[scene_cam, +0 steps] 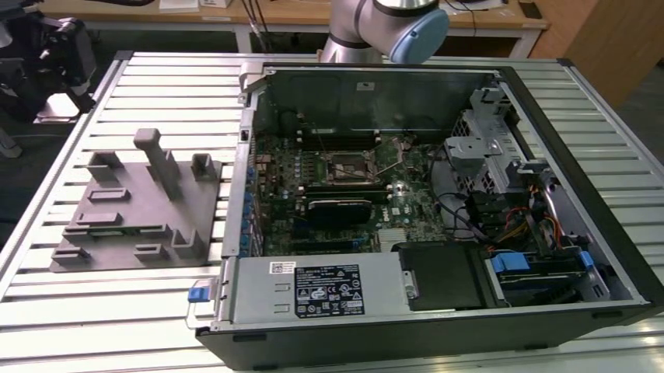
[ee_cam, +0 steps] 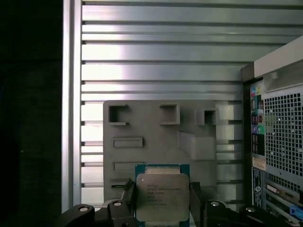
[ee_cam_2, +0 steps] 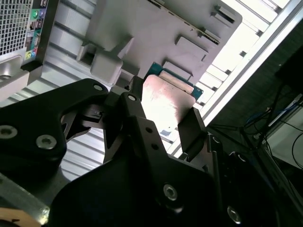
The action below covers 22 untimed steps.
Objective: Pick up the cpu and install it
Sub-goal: 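Pick up the cpu and move it towards the insertion slot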
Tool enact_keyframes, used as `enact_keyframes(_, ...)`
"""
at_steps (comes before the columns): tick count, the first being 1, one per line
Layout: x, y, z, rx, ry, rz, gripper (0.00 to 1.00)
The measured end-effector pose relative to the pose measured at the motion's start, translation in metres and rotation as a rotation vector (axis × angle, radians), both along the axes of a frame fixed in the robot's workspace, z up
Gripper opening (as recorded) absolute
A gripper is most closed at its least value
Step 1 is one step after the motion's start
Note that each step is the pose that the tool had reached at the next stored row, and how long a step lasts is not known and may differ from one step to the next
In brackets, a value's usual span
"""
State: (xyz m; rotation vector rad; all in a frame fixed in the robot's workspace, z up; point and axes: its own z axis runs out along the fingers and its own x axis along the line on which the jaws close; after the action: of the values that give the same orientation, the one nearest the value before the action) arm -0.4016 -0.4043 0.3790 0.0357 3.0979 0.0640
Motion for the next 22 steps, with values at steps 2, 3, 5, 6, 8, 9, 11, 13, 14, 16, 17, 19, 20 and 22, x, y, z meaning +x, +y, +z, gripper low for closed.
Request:
enact_keyframes(2,0.005,0.0,-0.0001,0.0001,-0.0001,0.0,0.54)
enact_keyframes(3,0.008,0.0,0.0,0.0,0.0001,0.0,0.54)
enact_keyframes(5,0.013,0.0,0.0,0.0,0.0,0.0,0.54)
enact_keyframes(6,0.015,0.0,0.0,0.0,0.0,0.0,0.54)
enact_keyframes(8,0.02,0.0,0.0,0.0,0.0,0.0,0.54)
enact_keyframes(9,0.022,0.0,0.0,0.0,0.0,0.0,0.54)
enact_keyframes(11,0.026,0.0,0.0,-0.0001,0.0001,0.0,0.54)
enact_keyframes(13,0.031,0.0,0.0,0.0,0.0,0.0,0.54)
enact_keyframes(14,0.033,0.0,0.0,0.0,0.0,0.0,0.54)
enact_keyframes(16,0.037,0.0,0.0,0.0,0.0,0.0,0.54)
enact_keyframes(17,0.039,0.0,0.0,0.0,0.0001,0.0,0.54)
enact_keyframes(19,0.044,0.0,0.0,0.0,0.0,0.0,0.54)
enact_keyframes(20,0.046,0.0,0.0,0.0,0.0,0.0,0.54)
enact_keyframes(22,0.051,0.0,0.0,0.0,0.0,0.0,0.54)
